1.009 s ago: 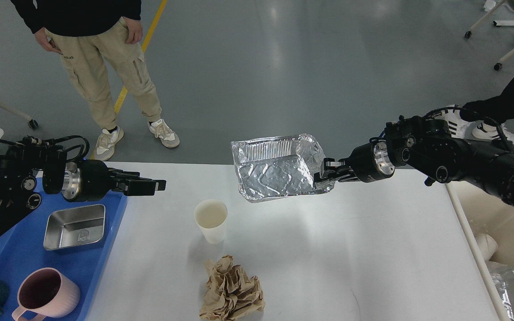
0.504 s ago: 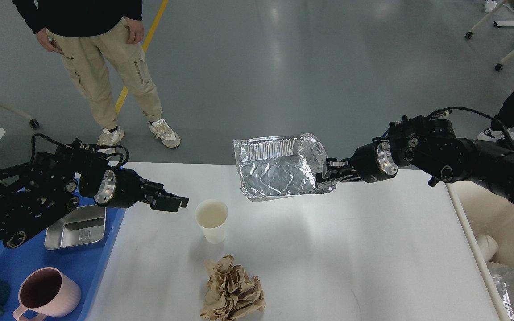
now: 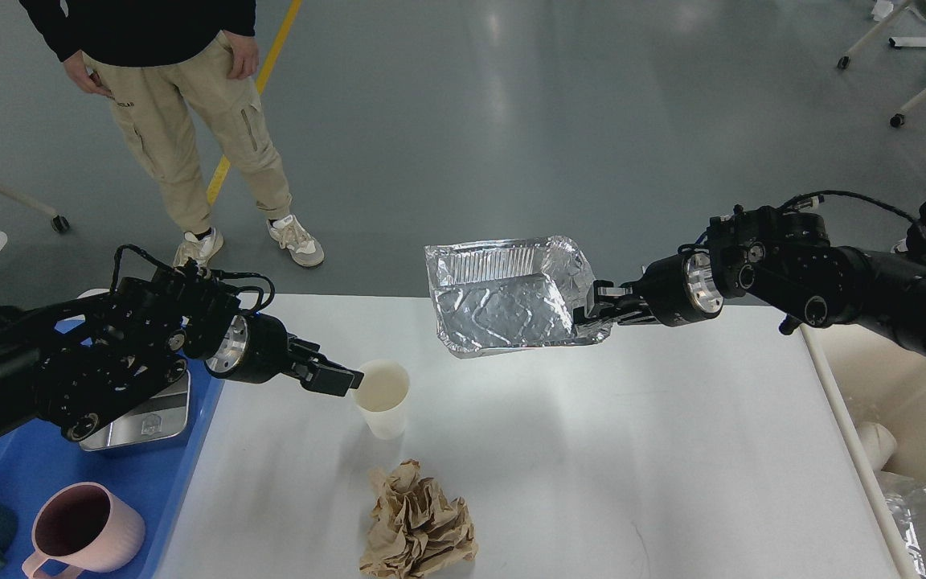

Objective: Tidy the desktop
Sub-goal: 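Grasp the white paper cup with the left gripper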

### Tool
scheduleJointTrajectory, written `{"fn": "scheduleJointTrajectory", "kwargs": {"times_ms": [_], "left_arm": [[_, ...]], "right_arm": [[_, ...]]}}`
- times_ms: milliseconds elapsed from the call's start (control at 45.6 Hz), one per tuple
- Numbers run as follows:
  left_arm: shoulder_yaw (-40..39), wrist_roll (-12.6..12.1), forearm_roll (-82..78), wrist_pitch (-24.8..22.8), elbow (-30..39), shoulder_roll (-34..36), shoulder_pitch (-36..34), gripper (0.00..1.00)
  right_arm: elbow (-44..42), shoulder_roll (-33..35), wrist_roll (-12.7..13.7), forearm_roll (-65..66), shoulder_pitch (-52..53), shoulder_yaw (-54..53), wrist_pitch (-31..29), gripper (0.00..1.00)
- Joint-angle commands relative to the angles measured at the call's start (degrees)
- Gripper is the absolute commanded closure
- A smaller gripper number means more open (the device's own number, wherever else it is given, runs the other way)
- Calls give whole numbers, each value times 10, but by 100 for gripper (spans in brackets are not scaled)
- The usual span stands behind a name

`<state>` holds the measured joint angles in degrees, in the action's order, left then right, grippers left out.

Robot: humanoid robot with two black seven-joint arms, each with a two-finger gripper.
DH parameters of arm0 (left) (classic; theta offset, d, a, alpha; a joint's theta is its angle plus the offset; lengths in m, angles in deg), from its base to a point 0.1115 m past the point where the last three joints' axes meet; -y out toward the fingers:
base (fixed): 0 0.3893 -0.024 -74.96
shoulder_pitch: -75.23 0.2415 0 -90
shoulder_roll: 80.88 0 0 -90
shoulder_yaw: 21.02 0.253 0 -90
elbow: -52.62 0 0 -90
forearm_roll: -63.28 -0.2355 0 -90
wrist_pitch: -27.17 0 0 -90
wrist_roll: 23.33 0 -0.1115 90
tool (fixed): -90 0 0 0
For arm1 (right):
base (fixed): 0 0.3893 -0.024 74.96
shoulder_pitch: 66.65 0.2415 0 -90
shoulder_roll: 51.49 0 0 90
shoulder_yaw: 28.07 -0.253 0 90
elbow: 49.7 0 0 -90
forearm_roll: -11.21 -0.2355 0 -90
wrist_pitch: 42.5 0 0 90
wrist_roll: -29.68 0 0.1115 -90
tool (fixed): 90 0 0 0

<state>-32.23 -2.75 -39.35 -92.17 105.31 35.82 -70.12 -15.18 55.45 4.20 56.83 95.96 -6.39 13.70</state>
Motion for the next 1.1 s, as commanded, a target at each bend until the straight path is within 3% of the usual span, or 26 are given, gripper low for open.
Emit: {"fn": "scheduleJointTrajectory", "kwargs": {"times_ms": [0,460,592,767,1074], "left_arm": [[6,1,-1,6,-18,-14,0,8],[26,16,-2,23,-79,-74,1,13],[64,38,-5,25,-85,-82,-1,33],[100,70,-6,35,-111,-92,-6,70],[126,117,-5,46,-120,-85,-21,99]], "right_arm": [[2,2,0,0,1,-4,0,100],[10,7,0,0,0,-8,4,100],[13,13,0,0,1,-14,4,100],[19,24,0,0,0,-19,4,100],[18,27,0,0,-5,-20,5,100]]}}
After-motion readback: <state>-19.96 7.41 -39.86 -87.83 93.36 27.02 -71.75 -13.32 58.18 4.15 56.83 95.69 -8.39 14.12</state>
